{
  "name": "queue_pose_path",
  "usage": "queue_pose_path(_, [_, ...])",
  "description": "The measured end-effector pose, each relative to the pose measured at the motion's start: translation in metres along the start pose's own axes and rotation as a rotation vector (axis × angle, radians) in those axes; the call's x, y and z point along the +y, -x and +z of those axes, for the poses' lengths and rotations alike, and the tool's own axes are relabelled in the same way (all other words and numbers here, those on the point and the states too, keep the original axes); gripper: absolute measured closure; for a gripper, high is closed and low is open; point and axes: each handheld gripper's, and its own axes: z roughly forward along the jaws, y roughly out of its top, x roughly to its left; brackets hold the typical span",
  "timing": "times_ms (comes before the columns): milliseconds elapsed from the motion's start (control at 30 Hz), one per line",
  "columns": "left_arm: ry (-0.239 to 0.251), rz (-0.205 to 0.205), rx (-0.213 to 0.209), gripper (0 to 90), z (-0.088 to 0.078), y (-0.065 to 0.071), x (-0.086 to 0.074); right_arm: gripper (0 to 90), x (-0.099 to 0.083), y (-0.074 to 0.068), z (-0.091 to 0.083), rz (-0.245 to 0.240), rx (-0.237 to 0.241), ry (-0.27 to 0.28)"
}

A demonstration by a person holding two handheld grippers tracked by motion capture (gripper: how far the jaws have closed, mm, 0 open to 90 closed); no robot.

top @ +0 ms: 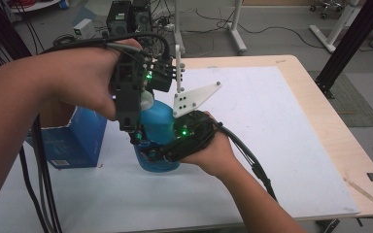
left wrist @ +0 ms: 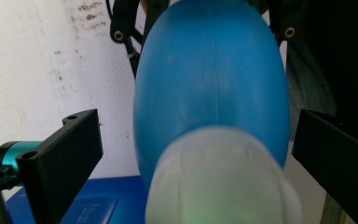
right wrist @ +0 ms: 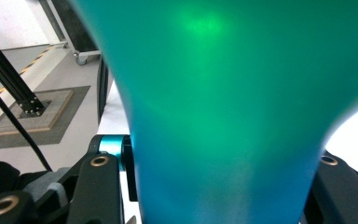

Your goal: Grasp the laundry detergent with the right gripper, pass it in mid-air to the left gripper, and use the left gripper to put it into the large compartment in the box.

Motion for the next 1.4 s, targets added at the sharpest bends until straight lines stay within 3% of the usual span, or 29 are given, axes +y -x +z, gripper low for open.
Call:
queue_pose_path(567, [-0.04, -0.044, 0.0, 2.1, 0.001, 0.001, 0.005, 45.9, 0.008, 0.0, 0.003, -0.019, 0.01, 0.013])
queue_pose_path(833, [-0.042, -0.035, -0.003, 10.8, -0.001, 0.002, 0.007, 45.9, 0.009, 0.0, 0.001, -0.024, 0.005, 0.022])
queue_pose_path(1200, [-0.045, -0.04, 0.019, 13.1, -0.001, 0.003, 0.01, 45.9, 0.009, -0.001, -0.001, -0.025, -0.004, 0.019])
queue_pose_path(1267, [-0.045, -0.039, 0.021, 19.5, -0.001, 0.003, 0.01, 46.0, 0.009, -0.001, 0.0, -0.027, -0.006, 0.016])
queue_pose_path(1400, [-0.042, -0.04, 0.03, 19.5, -0.001, 0.004, 0.011, 46.0, 0.009, -0.001, 0.0, -0.029, -0.005, 0.019])
